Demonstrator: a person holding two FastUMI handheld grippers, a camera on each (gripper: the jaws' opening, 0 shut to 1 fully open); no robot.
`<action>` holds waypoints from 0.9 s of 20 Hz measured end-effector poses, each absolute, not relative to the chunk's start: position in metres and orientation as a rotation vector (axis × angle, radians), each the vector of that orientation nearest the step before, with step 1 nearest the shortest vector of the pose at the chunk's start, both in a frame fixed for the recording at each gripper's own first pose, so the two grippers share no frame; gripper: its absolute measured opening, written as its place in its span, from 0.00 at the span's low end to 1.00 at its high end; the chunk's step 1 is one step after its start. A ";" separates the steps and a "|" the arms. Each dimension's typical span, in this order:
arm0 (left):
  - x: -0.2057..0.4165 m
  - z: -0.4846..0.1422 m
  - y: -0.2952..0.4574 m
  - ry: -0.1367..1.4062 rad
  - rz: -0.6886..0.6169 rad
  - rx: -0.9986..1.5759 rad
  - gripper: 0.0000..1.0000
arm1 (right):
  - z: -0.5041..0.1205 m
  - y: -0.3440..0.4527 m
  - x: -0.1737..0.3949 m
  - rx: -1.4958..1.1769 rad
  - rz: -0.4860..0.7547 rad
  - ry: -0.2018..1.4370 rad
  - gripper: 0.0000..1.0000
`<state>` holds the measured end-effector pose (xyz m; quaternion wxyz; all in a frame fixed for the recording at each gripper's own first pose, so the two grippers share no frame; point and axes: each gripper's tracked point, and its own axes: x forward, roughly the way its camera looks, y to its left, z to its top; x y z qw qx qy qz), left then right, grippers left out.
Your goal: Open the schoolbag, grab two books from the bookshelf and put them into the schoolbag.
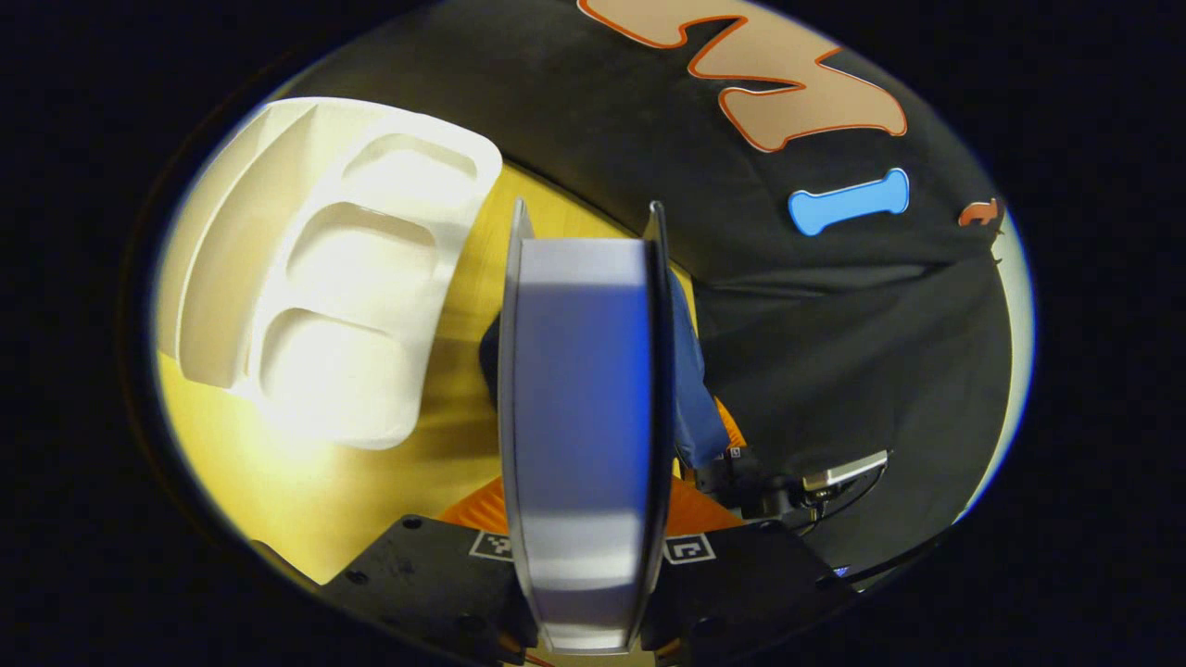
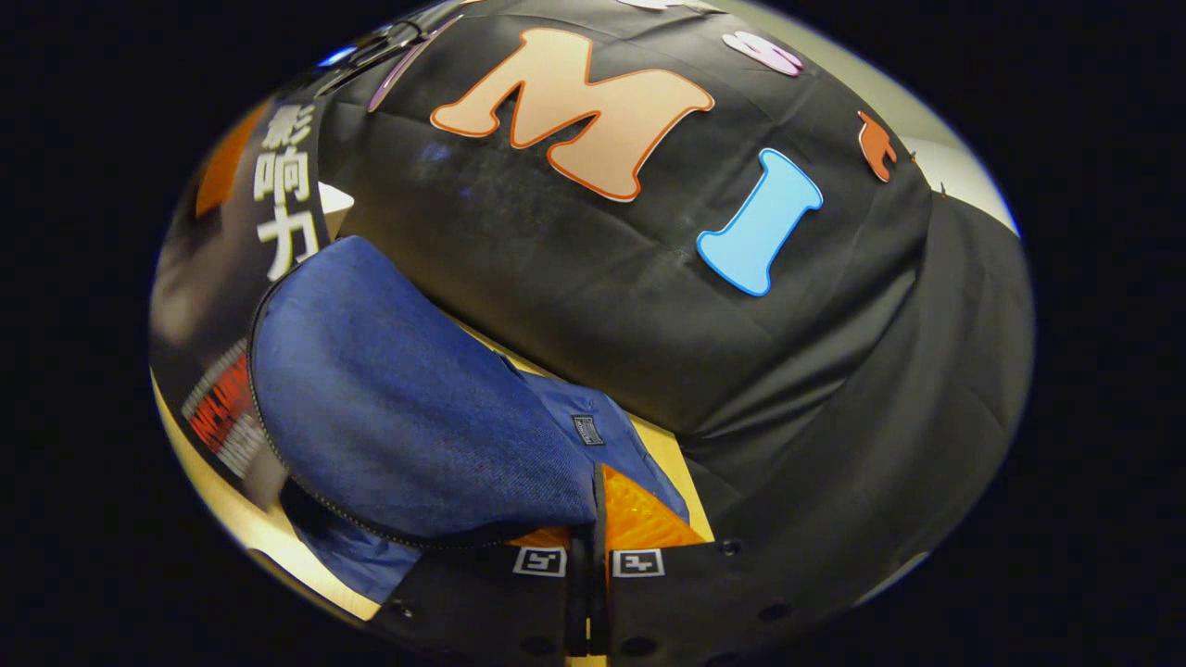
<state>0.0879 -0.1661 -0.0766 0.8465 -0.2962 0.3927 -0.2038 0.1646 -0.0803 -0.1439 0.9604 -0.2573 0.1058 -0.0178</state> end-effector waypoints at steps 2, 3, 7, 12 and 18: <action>0.098 -0.090 -0.179 0.802 -0.443 -0.639 0.38 | -0.142 -0.081 0.166 -0.497 -0.028 0.208 0.01; 0.101 -0.095 -0.185 0.788 -0.448 -0.642 0.38 | -0.142 -0.081 0.166 -0.482 -0.026 0.207 0.04; 0.116 -0.111 -0.211 0.731 -0.486 -0.609 0.38 | -0.140 -0.084 0.165 -0.441 -0.017 0.196 0.02; 0.141 -0.129 -0.249 0.702 -0.560 -0.592 0.38 | -0.138 -0.086 0.162 -0.413 -0.009 0.183 0.04; 0.178 -0.128 -0.265 0.608 -0.596 -0.622 0.41 | -0.141 -0.090 0.162 -0.387 -0.019 0.185 0.04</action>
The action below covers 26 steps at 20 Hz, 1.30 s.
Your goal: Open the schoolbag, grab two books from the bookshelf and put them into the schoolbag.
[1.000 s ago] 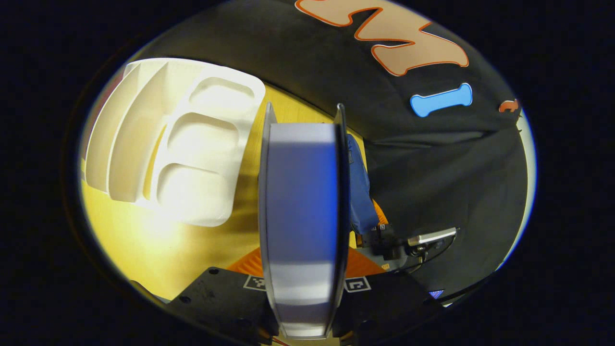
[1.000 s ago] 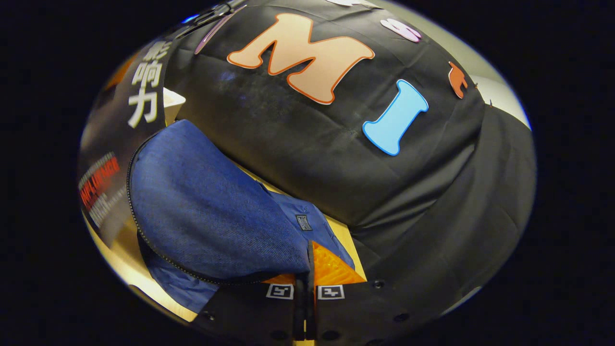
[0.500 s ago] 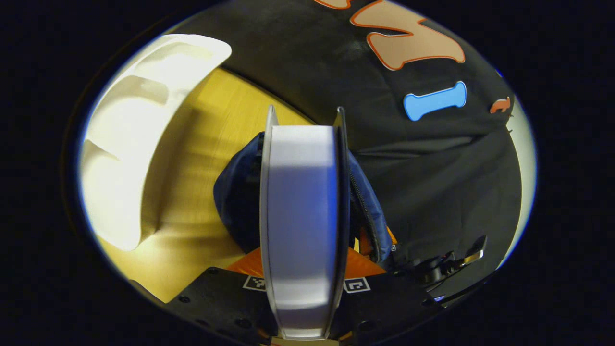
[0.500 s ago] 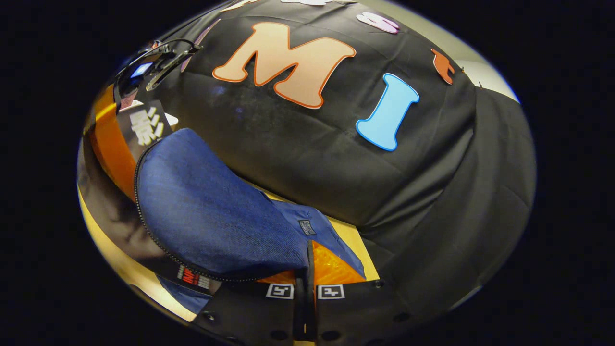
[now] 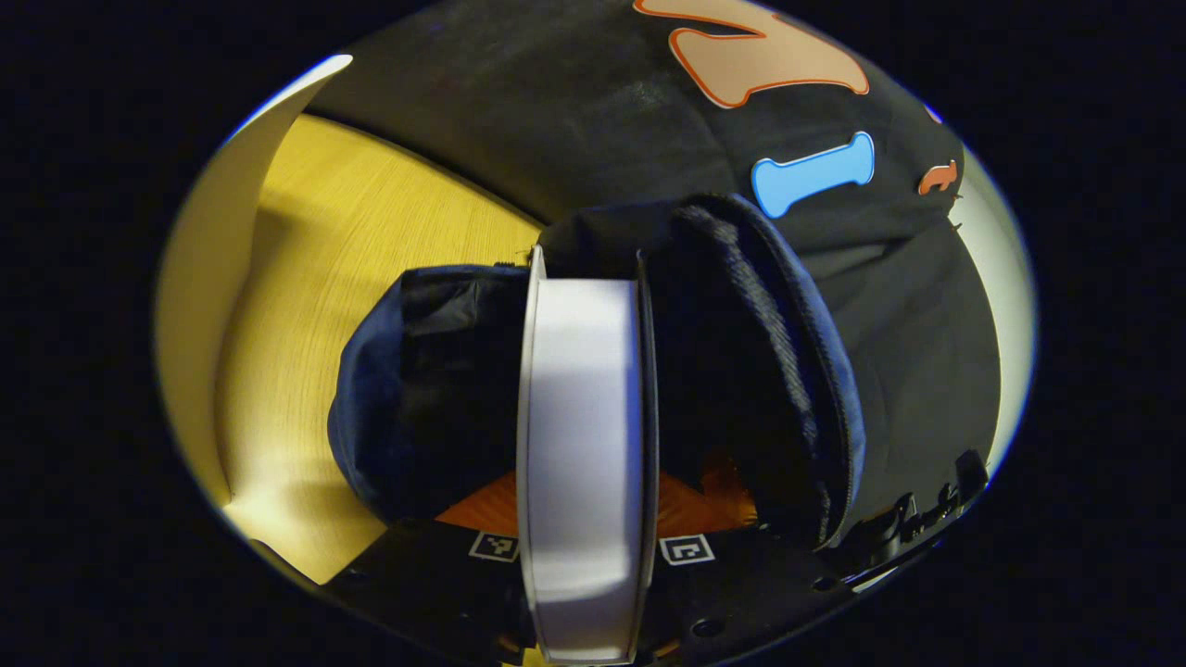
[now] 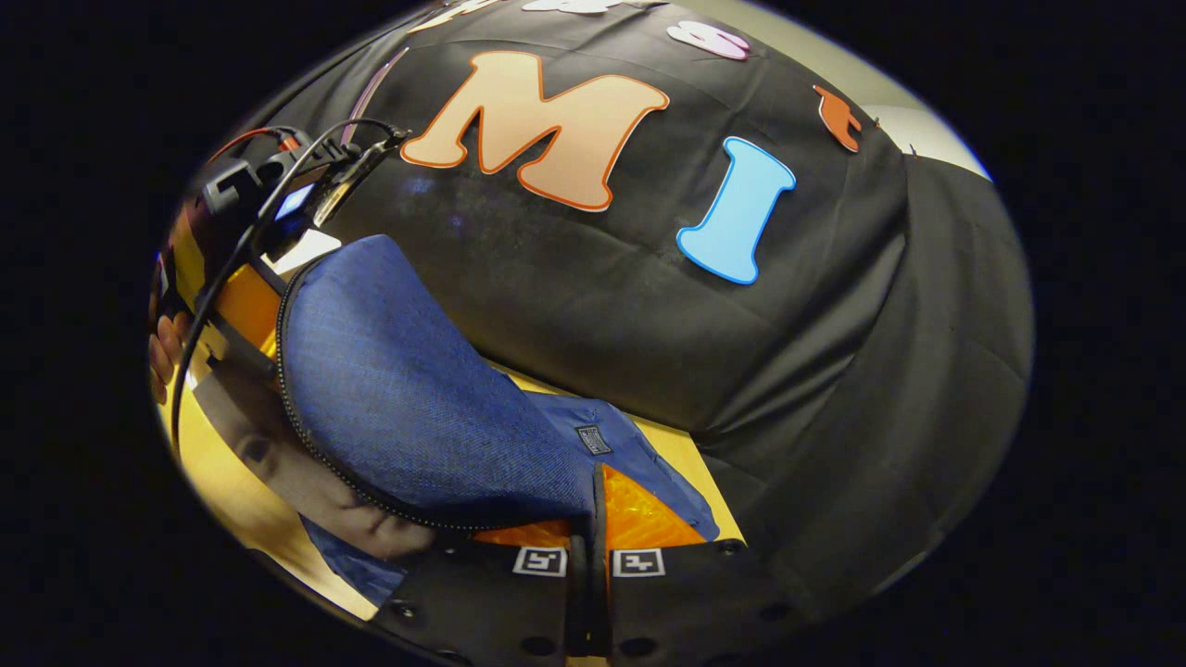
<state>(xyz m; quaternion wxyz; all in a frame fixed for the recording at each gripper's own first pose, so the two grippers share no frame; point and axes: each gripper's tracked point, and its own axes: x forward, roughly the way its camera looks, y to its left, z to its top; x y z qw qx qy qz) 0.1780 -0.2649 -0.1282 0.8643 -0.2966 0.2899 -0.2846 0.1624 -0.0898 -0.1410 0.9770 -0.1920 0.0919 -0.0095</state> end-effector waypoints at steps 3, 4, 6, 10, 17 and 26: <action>0.197 -0.126 -0.266 0.566 -0.557 -0.672 0.39 | -0.142 -0.091 0.160 -0.389 -0.024 0.187 0.04; 0.198 -0.124 -0.263 0.557 -0.548 -0.680 0.38 | -0.143 -0.092 0.161 -0.387 -0.032 0.191 0.04; 0.201 -0.121 -0.255 0.540 -0.521 -0.693 0.39 | -0.150 -0.095 0.160 -0.371 -0.041 0.206 0.04; 0.205 -0.110 -0.233 0.454 -0.444 -0.687 0.39 | -0.151 -0.096 0.156 -0.354 -0.046 0.207 0.02; 0.213 -0.120 -0.247 0.399 -0.358 -0.815 0.39 | -0.155 -0.090 0.153 -0.339 -0.038 0.214 0.04; 0.216 -0.149 -0.306 0.397 -0.430 -0.753 0.40 | -0.170 -0.087 0.150 -0.301 -0.031 0.245 0.04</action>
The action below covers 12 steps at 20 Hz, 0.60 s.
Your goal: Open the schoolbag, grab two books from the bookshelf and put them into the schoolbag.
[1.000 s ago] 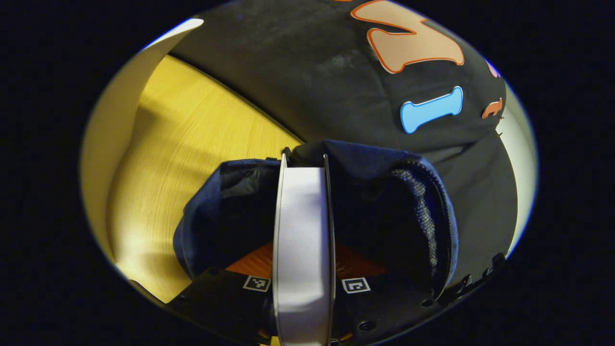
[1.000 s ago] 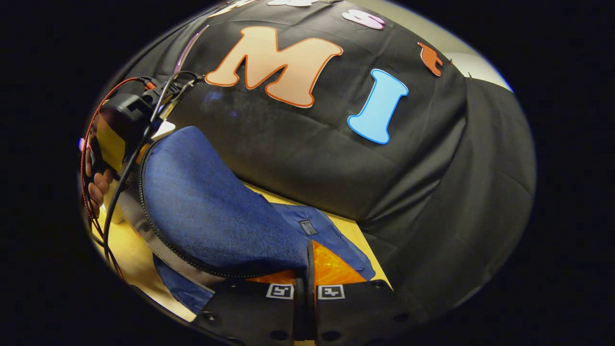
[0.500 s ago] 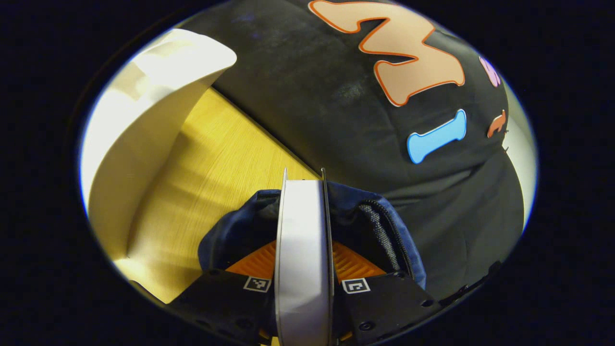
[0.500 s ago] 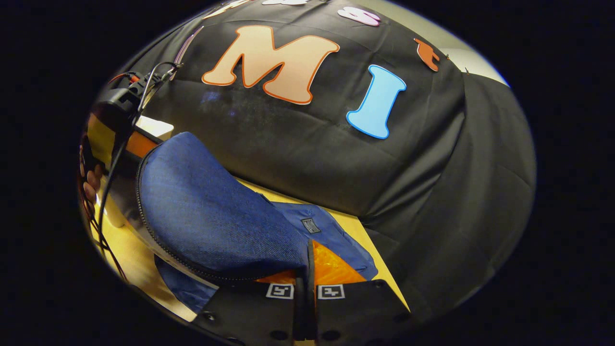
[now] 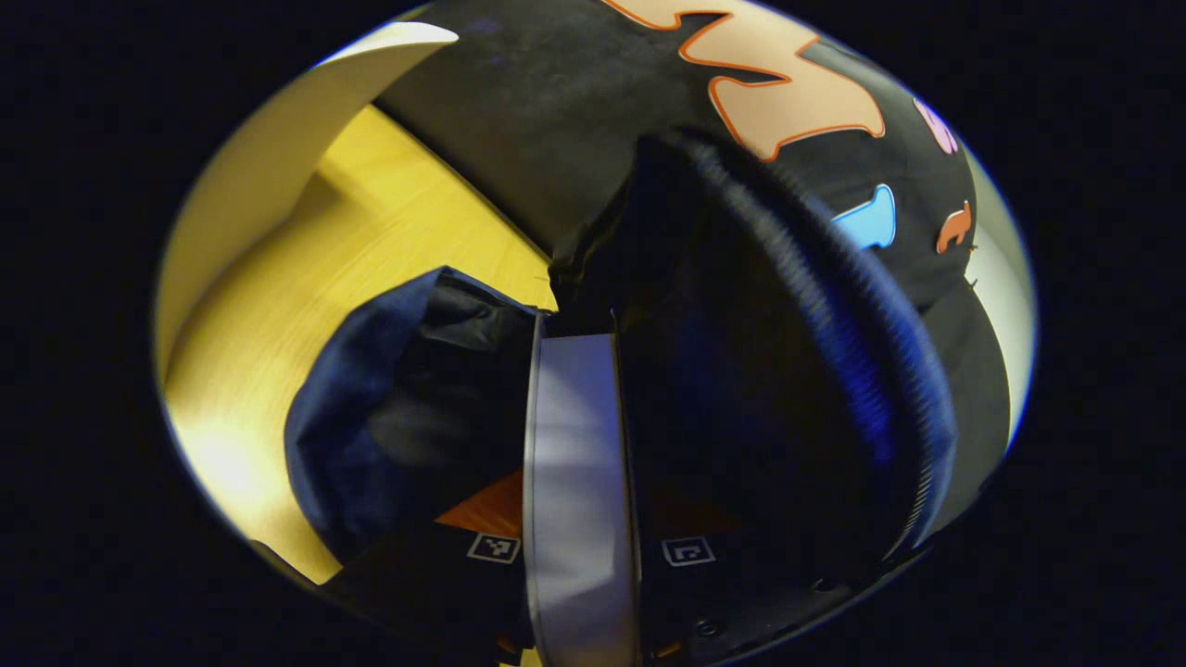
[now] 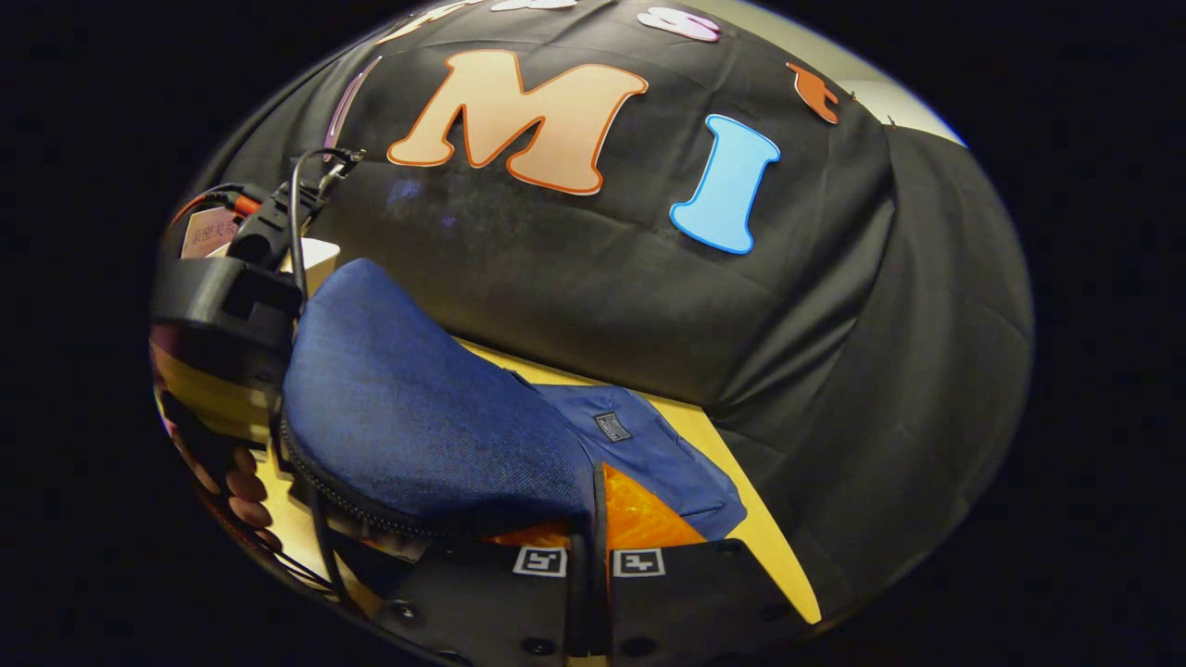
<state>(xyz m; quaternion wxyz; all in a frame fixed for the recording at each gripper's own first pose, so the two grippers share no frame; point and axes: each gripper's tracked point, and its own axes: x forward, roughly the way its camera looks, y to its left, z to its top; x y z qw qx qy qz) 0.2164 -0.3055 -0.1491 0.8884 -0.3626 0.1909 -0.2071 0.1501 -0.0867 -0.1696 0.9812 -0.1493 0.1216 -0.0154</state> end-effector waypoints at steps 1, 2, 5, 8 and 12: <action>0.219 -0.154 -0.304 0.409 -0.429 -0.738 0.41 | -0.173 -0.088 0.151 -0.299 -0.031 0.252 0.06; 0.218 -0.158 -0.302 0.427 -0.429 -0.711 0.42 | -0.175 -0.088 0.151 -0.294 -0.030 0.257 0.04; 0.213 -0.168 -0.285 0.477 -0.381 -0.614 0.60 | -0.177 -0.088 0.152 -0.286 -0.030 0.267 0.02; 0.201 -0.171 -0.271 0.546 -0.360 -0.585 0.76 | -0.178 -0.087 0.151 -0.281 -0.029 0.273 0.06; 0.176 -0.166 -0.251 0.597 -0.364 -0.536 0.80 | -0.179 -0.087 0.151 -0.278 -0.027 0.283 0.06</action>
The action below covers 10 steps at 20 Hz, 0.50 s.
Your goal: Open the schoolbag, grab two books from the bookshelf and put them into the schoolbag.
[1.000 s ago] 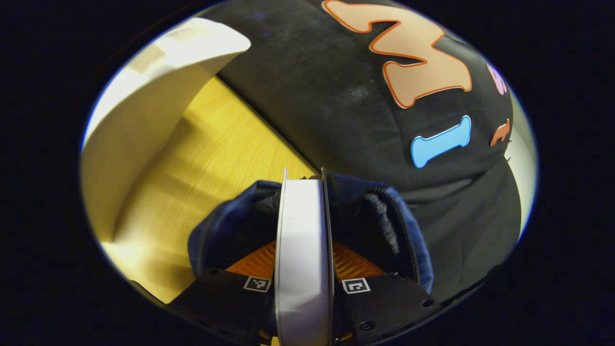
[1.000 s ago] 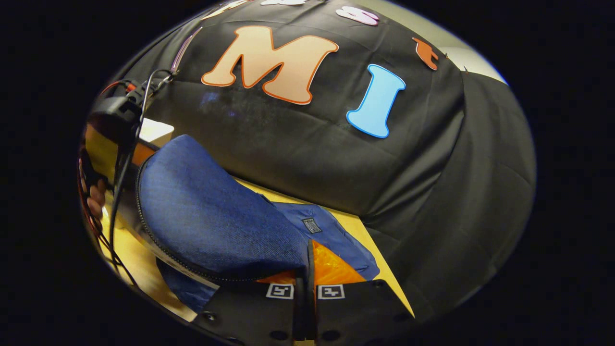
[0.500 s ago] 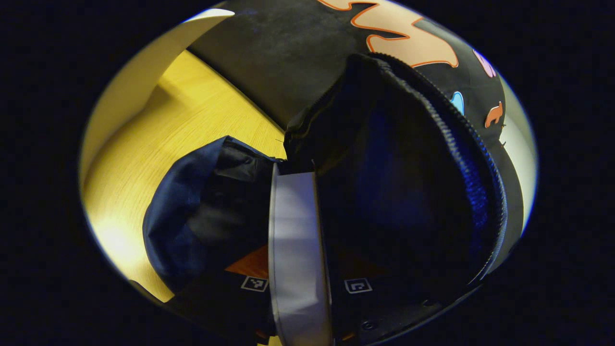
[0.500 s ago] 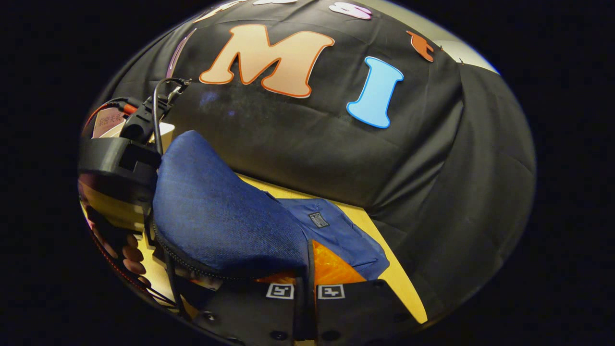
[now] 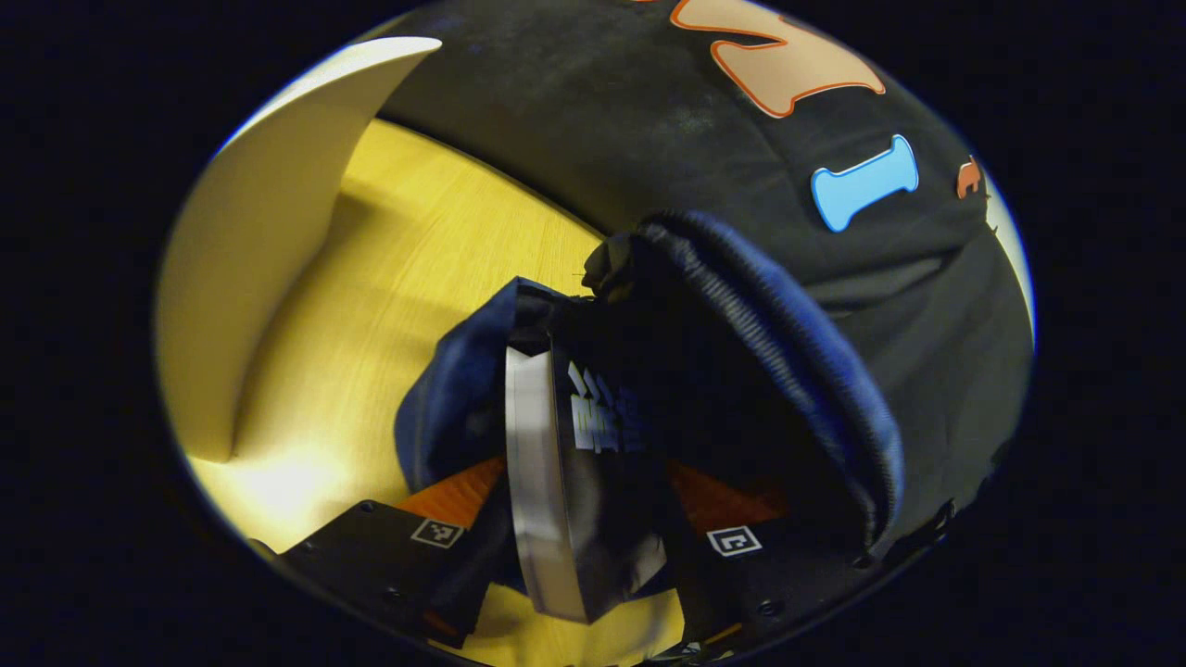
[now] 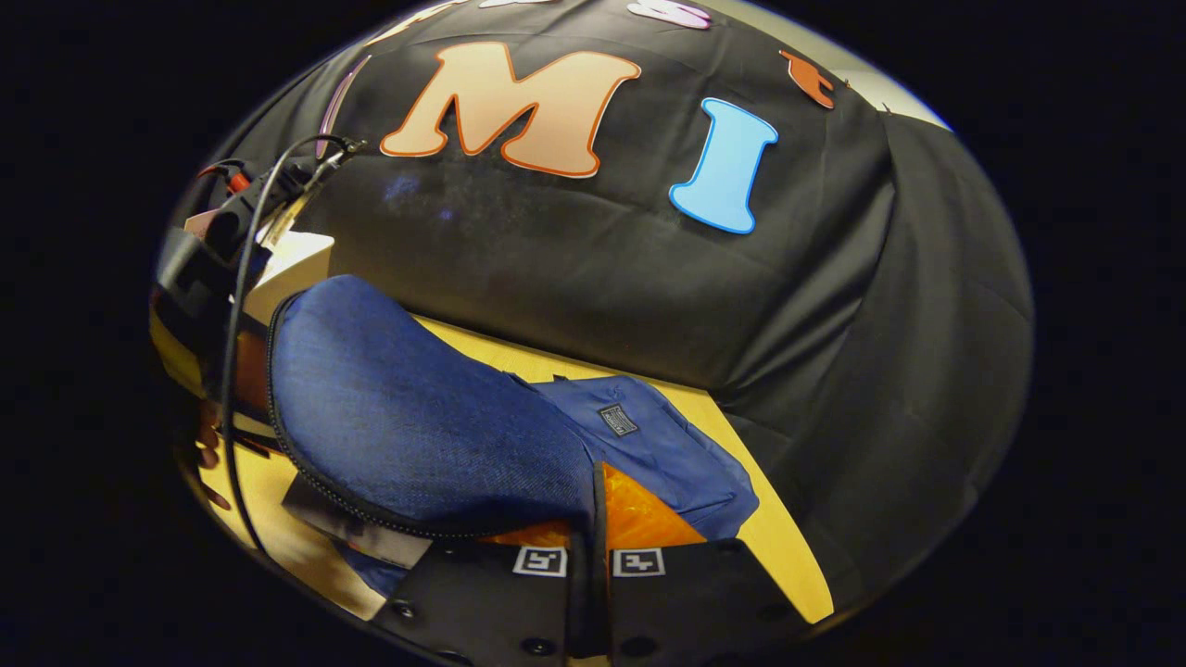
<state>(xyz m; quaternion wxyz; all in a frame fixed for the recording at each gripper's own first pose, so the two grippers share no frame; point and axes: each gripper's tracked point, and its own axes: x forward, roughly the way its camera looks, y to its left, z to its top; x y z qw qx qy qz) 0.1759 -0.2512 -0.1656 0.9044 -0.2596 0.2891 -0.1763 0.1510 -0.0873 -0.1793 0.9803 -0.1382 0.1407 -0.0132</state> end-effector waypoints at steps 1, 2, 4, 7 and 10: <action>0.168 -0.164 -0.247 0.609 -0.374 -0.514 0.80 | -0.180 -0.087 0.150 -0.280 -0.025 0.285 0.04; 0.158 -0.160 -0.243 0.622 -0.384 -0.492 0.80 | -0.180 -0.087 0.150 -0.285 -0.024 0.286 0.04; 0.134 -0.147 -0.242 0.643 -0.438 -0.461 0.80 | -0.182 -0.086 0.149 -0.296 -0.019 0.292 0.05; 0.102 -0.124 -0.234 0.657 -0.493 -0.383 0.80 | -0.185 -0.083 0.150 -0.316 -0.015 0.297 0.07; 0.077 -0.100 -0.210 0.670 -0.502 -0.322 0.80 | -0.185 -0.084 0.147 -0.325 -0.018 0.301 0.07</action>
